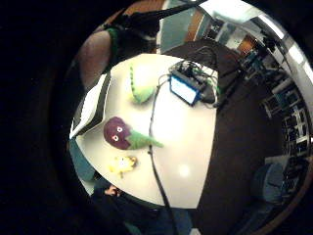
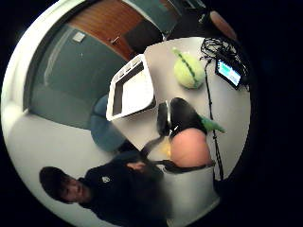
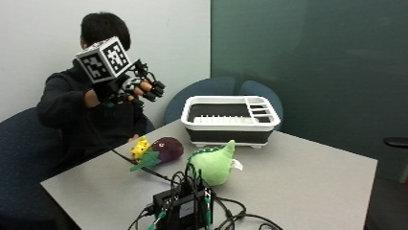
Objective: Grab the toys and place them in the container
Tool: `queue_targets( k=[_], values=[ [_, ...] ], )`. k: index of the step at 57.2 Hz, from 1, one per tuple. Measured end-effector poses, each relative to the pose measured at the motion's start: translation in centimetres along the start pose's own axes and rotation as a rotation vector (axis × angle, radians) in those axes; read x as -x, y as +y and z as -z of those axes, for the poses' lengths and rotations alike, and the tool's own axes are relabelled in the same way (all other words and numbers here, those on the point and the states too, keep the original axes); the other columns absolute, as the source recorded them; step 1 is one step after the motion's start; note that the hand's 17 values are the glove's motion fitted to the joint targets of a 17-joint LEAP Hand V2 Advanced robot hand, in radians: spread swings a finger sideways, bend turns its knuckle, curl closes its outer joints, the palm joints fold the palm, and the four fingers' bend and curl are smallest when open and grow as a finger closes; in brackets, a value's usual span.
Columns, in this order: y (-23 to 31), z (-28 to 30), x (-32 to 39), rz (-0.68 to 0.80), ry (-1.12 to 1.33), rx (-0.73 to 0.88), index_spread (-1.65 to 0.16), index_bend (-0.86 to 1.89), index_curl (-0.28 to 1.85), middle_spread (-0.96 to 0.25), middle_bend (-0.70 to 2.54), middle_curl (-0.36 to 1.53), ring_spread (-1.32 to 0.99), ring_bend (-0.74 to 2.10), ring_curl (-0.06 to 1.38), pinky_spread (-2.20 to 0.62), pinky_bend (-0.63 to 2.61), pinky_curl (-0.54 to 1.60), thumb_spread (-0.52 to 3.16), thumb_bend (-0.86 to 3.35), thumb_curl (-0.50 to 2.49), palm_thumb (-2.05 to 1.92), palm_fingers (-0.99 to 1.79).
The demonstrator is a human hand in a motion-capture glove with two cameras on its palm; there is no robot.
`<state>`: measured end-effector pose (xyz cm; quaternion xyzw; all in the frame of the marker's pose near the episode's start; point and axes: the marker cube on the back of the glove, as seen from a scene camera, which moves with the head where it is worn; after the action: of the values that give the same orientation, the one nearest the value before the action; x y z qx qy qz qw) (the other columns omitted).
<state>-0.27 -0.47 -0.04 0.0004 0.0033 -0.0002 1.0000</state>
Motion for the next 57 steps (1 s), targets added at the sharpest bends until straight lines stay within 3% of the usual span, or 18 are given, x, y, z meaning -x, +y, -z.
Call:
queue_targets(
  k=[9,19,37,45,57],
  values=[
    [-2.1,-0.2,2.6,-0.01,0.033,0.041,-0.18,0.15,0.12,-0.02,0.24,0.11,-0.08,0.25,0.08,0.02,0.48,0.17,0.97,0.19,0.11,0.22,0.29],
    [-5.6,-1.0,4.5,-0.015,0.131,0.111,-0.23,0.12,0.14,-0.02,0.21,0.16,-0.09,0.29,0.11,0.02,0.59,0.23,1.27,0.18,0.17,0.18,0.16],
    [-13.5,-6.3,4.9,-0.017,0.189,0.275,-0.26,0.1,0.16,0.0,0.1,0.17,-0.03,0.27,0.16,0.04,0.86,0.33,1.34,0.08,0.23,0.1,-0.21],
    [-16.2,-11.1,2.3,-0.11,0.126,0.348,-0.27,0.1,0.16,0.01,0.09,0.16,-0.01,0.25,0.18,0.05,0.92,0.35,1.33,0.05,0.25,0.12,-0.24],
    [-14.8,-21.1,-1.1,-0.152,0.209,0.603,-0.29,0.09,0.16,0.03,0.07,0.14,0.03,0.21,0.2,0.06,1.05,0.39,1.33,0.08,0.3,0.25,-0.25]
  ],
)
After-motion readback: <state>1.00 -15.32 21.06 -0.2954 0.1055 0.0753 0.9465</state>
